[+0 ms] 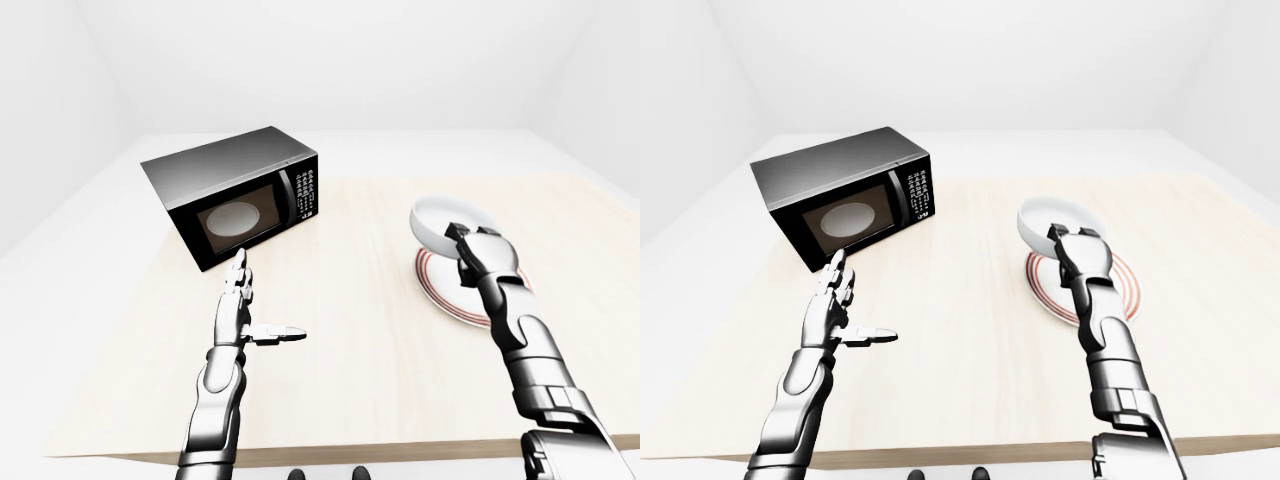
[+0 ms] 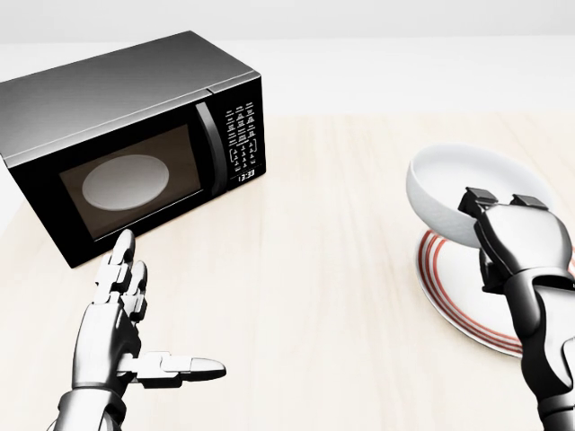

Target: Pick up the white bowl and put it on the plate.

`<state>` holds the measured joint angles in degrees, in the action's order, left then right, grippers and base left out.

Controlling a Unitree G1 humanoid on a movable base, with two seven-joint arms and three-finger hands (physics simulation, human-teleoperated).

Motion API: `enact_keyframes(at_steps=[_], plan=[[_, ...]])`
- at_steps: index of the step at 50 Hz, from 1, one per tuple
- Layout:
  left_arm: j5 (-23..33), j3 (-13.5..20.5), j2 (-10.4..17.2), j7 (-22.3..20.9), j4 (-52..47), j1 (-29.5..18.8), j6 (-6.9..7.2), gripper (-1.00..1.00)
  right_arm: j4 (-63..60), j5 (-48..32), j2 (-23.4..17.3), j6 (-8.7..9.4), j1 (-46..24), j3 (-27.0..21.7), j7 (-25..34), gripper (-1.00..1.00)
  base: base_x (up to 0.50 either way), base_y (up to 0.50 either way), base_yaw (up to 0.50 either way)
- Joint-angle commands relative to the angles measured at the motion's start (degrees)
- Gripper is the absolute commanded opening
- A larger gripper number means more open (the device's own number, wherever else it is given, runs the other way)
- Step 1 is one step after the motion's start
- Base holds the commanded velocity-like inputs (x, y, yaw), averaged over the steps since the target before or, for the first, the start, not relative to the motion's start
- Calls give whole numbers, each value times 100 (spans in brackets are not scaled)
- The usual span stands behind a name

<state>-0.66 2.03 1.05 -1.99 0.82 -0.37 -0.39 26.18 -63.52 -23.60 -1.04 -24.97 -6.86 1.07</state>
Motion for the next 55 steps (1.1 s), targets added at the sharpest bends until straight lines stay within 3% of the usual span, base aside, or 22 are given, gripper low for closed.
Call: enact_keyframes(at_steps=[1,55], plan=[[0,0,0,1,0,0,0,100,18,-230,-147,34,93,-139,-199,-100,0,0,0],[1,0,0,0,0,0,-1,100,1234,17,-562,-18,-12,-129,-829,-100,0,0,0]])
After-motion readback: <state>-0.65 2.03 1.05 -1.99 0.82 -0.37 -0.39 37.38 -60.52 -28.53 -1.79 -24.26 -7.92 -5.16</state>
